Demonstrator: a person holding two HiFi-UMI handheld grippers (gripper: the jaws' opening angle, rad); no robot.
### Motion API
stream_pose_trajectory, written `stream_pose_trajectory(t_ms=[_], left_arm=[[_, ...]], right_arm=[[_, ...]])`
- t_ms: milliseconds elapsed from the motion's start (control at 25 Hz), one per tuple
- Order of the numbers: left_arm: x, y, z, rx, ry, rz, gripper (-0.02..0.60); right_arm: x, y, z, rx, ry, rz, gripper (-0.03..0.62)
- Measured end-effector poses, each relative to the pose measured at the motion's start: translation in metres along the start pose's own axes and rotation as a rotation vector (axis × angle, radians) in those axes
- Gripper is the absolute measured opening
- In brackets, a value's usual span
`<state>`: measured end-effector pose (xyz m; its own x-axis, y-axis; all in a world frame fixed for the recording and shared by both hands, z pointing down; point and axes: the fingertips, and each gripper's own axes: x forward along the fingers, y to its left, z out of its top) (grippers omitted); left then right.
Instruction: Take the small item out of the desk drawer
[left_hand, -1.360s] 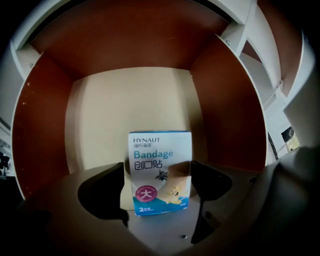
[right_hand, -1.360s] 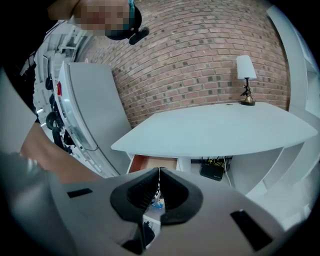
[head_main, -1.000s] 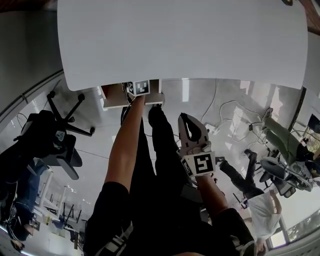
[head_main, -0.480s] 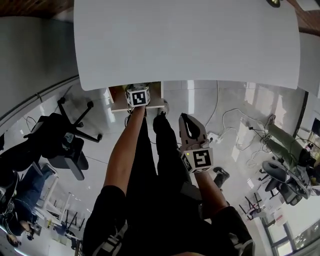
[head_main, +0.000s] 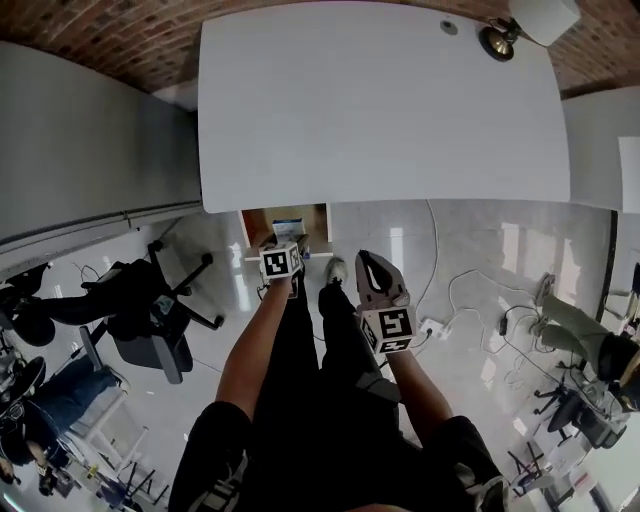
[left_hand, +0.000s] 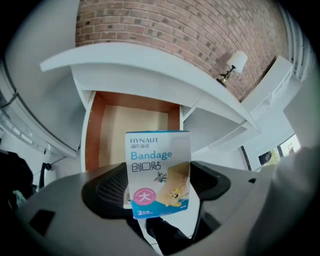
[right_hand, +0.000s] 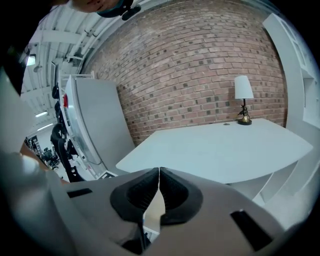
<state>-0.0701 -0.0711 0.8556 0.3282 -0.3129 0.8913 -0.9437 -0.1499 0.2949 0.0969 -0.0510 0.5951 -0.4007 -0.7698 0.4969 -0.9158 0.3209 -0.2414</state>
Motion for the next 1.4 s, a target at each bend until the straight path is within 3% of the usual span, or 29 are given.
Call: stream_pose_trajectory(t_ms=[240,440,640,800,1200,1400], left_arm=[[-0.106,-0.030,-0.017,0.015,-0.145,-0.011,0.394],[-0.203,-0.041,0.022,0.054,-0.389,-0.005,0.394],[-0.293,-0.047,0.060,0.083,-0.579,-0.006,0.394],[-0.364,-0.056,0.091,0.097,-0.719,-0.049,0.394],[-0.489,-0.111,0.119,0.278,-0.923,-0.176,0.394],[-0.507,-0.122,0.109,0.270,-0.943,-0.212,0.394]], right_arm=[[-0.036,0.019,0.034,-0.021,-0.072,0.054,0.028],[-0.050,0.041,0.071,-0.040,-0.128,0.085,0.029],[-0.068,0.059,0.105,-0.044,-0.179,0.067,0.028],[-0.084,0.078,0.132,-0.064,-0.216,0.043,0.029],[-0.133,0.124,0.175,-0.078,-0.294,0.007,0.029],[-0.146,0.131,0.180,-0.107,-0.328,-0.010,0.029]])
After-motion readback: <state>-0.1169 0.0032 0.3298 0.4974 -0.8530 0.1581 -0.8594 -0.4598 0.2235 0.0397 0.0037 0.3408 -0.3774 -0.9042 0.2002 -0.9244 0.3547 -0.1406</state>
